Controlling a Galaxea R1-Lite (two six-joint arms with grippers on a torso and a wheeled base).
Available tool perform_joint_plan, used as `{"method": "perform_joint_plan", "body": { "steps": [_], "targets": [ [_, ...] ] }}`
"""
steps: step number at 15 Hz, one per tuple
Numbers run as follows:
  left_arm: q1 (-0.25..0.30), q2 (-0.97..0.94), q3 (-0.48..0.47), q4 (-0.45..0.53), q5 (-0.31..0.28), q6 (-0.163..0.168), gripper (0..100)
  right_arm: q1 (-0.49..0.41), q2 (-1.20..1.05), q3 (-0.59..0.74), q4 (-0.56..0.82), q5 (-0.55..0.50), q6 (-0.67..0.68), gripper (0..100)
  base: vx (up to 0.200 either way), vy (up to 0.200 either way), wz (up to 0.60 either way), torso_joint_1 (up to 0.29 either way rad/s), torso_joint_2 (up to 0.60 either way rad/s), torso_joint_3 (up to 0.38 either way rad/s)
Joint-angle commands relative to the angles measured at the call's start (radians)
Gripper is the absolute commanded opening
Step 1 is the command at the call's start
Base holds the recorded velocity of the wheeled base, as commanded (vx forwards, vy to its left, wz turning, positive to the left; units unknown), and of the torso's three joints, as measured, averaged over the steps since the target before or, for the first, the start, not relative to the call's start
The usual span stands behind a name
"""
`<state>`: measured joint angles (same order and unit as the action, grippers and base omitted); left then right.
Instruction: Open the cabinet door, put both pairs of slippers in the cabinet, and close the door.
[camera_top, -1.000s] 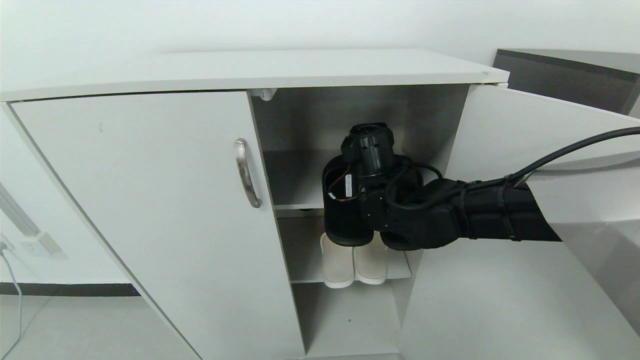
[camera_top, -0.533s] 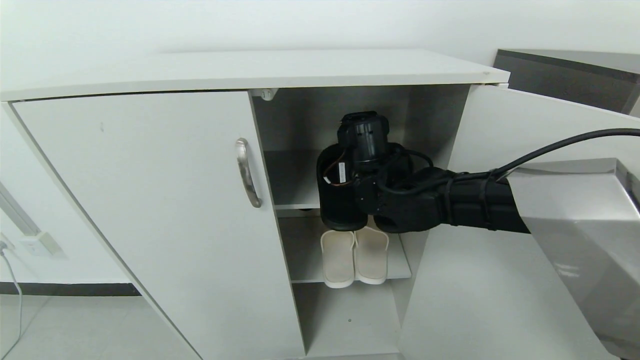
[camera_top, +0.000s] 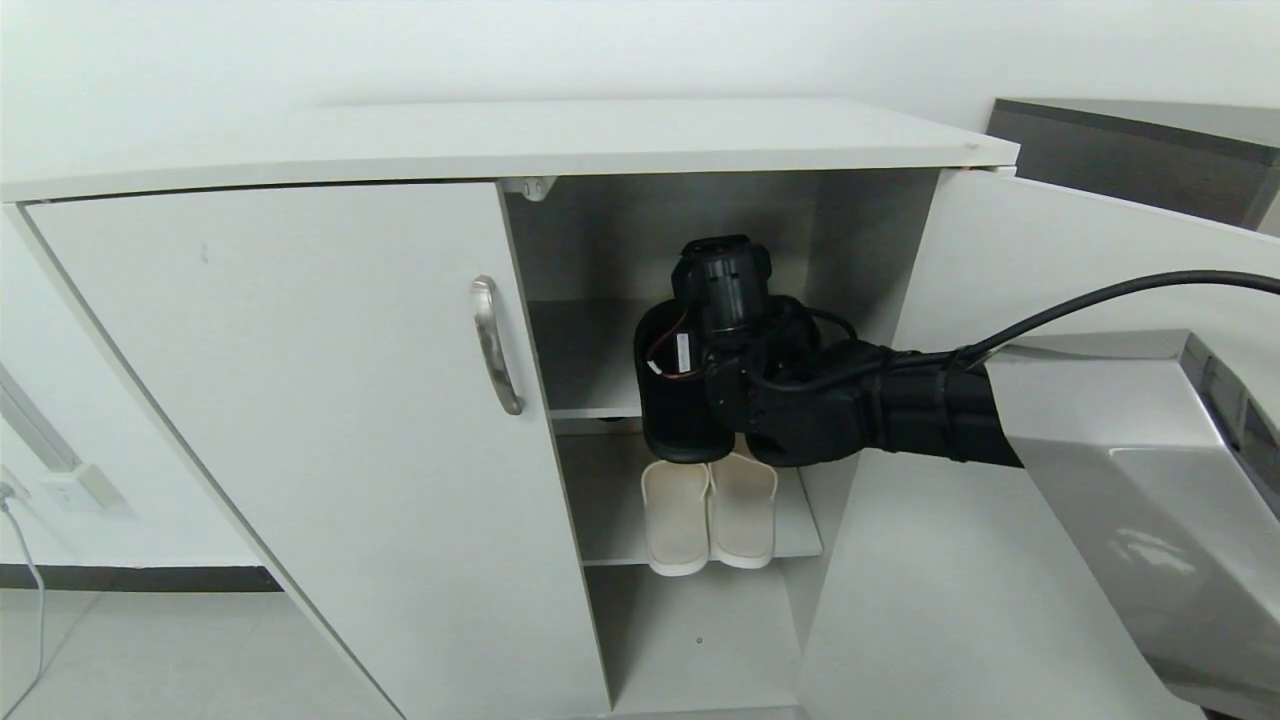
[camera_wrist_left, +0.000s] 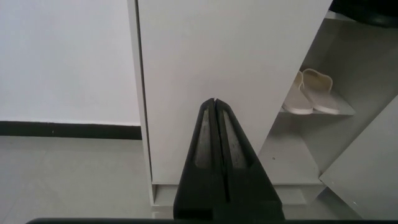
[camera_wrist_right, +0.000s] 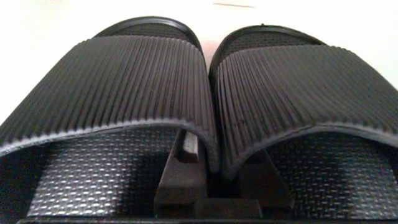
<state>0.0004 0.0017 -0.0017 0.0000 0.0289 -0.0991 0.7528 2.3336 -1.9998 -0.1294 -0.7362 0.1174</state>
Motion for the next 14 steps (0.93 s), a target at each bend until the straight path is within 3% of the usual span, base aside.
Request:
{"method": "perform_joint_plan", "body": {
  "steps": [1,14],
  "targets": [
    [0.000,0.001,-0.001,0.000,0.000,-0.001,0,-0.001,-0.007,0.000,-0.010,0.000,0.002,0,0.000,0.000,0.00,0.000,0.00,0.000],
    [0.000,0.001,-0.001,0.000,0.000,-0.002,0,0.005,-0.045,0.000,-0.006,-0.005,0.039,0,0.000,0.015,0.00,0.001,0.00,0.000]
  ]
}}
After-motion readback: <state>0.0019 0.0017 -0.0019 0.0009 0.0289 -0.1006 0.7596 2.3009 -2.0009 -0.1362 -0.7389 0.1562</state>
